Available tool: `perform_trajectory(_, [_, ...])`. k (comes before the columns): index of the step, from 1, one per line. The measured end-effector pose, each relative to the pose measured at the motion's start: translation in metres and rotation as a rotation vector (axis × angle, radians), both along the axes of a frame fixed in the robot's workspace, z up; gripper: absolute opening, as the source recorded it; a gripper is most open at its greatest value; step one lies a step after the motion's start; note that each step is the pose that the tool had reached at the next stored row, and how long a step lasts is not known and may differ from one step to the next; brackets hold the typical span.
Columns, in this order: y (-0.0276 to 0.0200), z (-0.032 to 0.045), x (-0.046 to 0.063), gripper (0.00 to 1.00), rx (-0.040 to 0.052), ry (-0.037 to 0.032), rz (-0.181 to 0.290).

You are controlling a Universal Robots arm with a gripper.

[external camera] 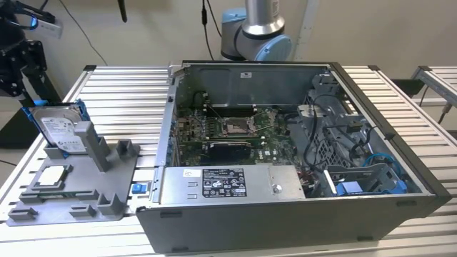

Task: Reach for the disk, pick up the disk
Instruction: 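Pick up the disk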

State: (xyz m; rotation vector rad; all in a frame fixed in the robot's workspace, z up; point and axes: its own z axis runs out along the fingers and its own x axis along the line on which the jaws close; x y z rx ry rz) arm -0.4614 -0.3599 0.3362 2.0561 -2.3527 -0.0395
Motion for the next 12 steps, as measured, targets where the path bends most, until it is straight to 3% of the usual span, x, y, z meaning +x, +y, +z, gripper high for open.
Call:
perform_trajectory(2, [0.0017,-0.0039,0.0,0.0,0.0,0.0,0.003])
perform_trajectory(10, [0.0012,-0.0181,0.0,0.0,0.0,0.002,0.042])
perform_trajectory(11, [0.0007,-0.0199,0.0,1.0,-0.0001,0.0022,0.046])
perform_trajectory(12, [-0.0001,-0.0218,0.0,1.0,-0.0001,0.0023,0.05])
